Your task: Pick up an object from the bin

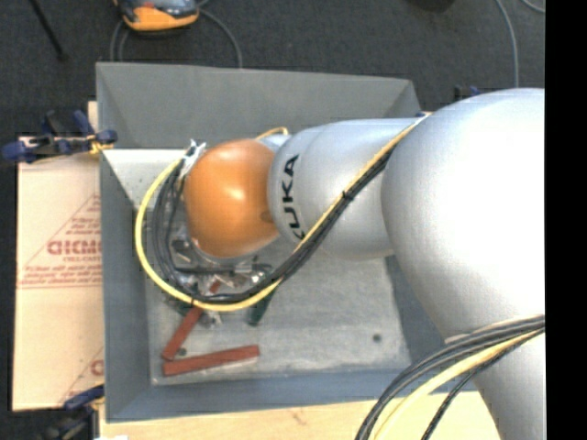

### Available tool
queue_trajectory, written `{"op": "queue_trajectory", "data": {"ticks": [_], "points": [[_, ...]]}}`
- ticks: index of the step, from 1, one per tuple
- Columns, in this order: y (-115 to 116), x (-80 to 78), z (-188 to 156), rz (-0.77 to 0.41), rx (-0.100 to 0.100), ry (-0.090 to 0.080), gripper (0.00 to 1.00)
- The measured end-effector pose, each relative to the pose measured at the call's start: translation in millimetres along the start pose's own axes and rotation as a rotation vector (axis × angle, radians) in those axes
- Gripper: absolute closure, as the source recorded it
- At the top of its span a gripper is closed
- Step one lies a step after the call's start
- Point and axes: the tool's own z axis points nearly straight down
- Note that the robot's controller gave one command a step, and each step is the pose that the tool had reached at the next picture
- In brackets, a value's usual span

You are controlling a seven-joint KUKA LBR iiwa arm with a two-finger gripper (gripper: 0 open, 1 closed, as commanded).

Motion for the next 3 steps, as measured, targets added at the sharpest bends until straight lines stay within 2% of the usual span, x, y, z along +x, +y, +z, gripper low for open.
{"op": "queue_trajectory", "data": {"ticks": [2, 3], "points": [[0, 0.2, -2, 0.001, -0.001, 0.000, 1.00], [1, 1.8, -11, 0.003, -0.005, 0.007, 1.00]]}}
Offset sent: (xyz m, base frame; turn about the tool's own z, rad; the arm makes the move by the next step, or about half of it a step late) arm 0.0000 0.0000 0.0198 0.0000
